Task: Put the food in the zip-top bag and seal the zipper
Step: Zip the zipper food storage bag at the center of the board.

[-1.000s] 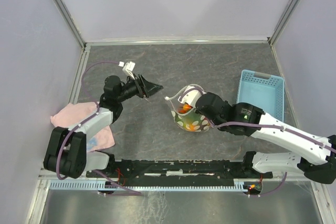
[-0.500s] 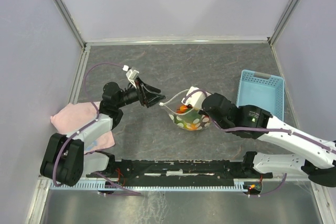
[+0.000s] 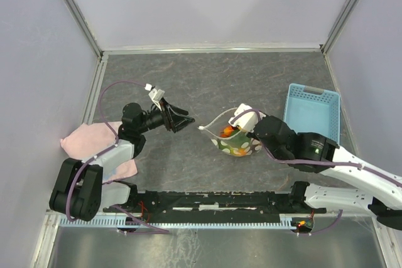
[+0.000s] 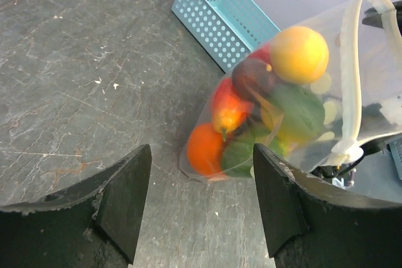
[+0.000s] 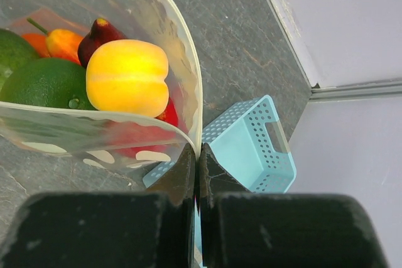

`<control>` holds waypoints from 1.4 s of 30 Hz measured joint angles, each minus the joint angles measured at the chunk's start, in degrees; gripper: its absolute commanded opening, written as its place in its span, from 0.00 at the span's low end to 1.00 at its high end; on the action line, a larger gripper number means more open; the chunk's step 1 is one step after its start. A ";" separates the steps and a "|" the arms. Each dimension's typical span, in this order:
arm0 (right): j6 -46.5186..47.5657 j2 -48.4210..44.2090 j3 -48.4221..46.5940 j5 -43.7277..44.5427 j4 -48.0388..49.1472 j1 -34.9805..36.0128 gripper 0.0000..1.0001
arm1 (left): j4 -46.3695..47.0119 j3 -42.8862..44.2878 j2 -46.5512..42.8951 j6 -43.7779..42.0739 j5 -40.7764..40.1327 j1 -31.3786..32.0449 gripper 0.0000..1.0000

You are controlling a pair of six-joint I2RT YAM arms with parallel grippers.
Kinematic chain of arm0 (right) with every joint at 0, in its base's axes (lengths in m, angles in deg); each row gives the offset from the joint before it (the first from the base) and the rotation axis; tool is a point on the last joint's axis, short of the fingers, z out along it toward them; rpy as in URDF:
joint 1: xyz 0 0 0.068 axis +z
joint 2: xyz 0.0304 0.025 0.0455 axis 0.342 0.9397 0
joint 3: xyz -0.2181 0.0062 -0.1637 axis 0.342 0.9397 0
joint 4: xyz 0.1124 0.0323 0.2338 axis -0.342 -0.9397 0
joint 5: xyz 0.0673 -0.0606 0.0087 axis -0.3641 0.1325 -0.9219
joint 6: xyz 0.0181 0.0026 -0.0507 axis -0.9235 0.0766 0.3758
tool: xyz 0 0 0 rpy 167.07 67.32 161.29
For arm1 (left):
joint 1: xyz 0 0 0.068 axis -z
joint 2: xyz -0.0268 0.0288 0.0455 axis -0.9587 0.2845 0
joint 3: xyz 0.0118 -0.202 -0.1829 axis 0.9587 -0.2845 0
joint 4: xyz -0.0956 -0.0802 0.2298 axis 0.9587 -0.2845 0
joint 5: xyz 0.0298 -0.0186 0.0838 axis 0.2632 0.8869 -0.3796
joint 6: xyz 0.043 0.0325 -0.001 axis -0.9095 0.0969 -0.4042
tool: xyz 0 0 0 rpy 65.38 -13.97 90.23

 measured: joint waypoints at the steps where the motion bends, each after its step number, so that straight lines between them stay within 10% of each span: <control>1: 0.00 -0.46 0.26 0.13 0.24 0.00 0.02 | 0.68 0.00 0.35 -0.07 0.61 0.00 0.72; 30: -0.85 0.37 1.86 -0.15 0.76 -0.11 0.02 | 18.03 -0.07 8.61 -5.55 3.96 13.38 0.61; 42: -0.94 -0.37 2.95 -0.81 1.09 -0.11 0.02 | 25.90 1.20 12.98 -3.93 4.90 15.06 0.03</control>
